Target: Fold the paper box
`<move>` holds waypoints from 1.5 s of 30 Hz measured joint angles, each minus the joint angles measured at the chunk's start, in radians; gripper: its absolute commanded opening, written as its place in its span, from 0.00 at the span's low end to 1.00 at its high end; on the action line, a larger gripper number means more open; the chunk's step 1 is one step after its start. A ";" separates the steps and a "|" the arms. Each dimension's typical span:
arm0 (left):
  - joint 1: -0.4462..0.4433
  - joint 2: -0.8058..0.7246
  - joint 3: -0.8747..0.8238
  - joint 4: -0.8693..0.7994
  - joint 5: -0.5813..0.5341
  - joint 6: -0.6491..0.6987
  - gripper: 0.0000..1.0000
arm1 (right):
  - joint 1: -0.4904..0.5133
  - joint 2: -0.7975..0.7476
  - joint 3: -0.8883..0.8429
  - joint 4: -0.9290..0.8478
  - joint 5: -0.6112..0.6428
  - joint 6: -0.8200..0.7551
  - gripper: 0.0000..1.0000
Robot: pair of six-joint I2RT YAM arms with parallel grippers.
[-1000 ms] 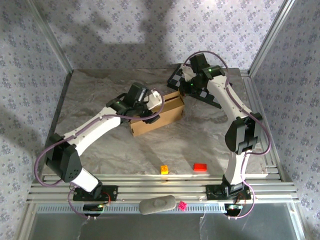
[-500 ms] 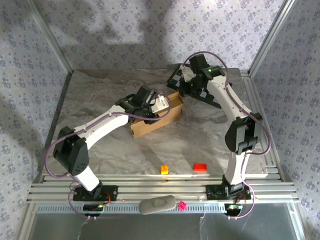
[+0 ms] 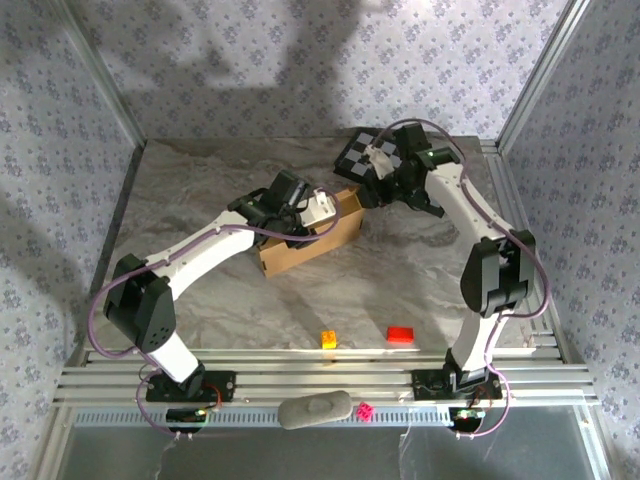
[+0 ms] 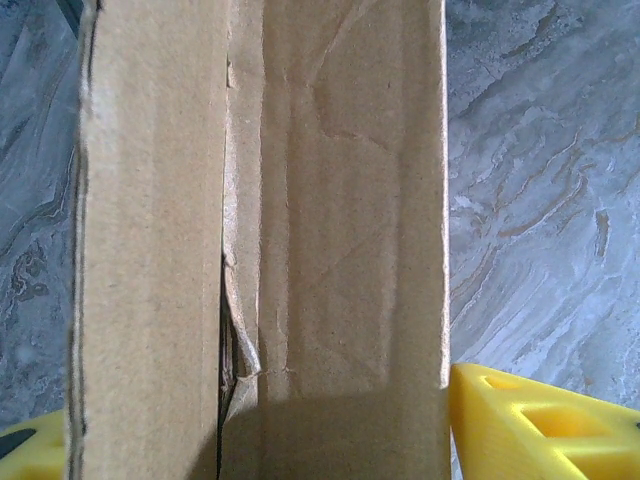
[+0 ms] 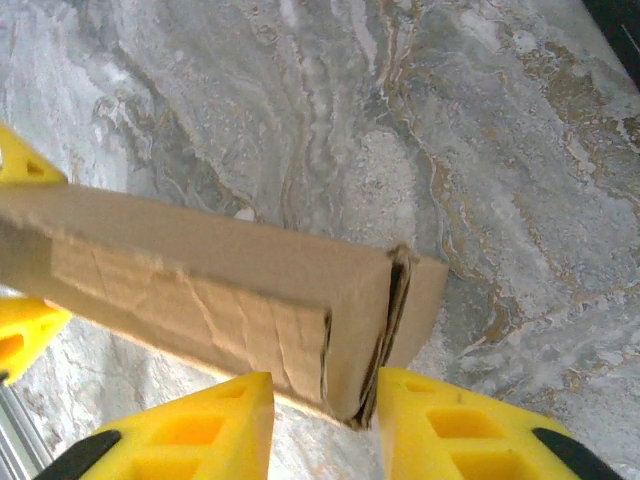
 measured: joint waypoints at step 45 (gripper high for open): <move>0.016 0.000 0.000 -0.003 0.013 0.000 0.68 | 0.043 -0.024 -0.072 0.172 0.102 -0.082 0.00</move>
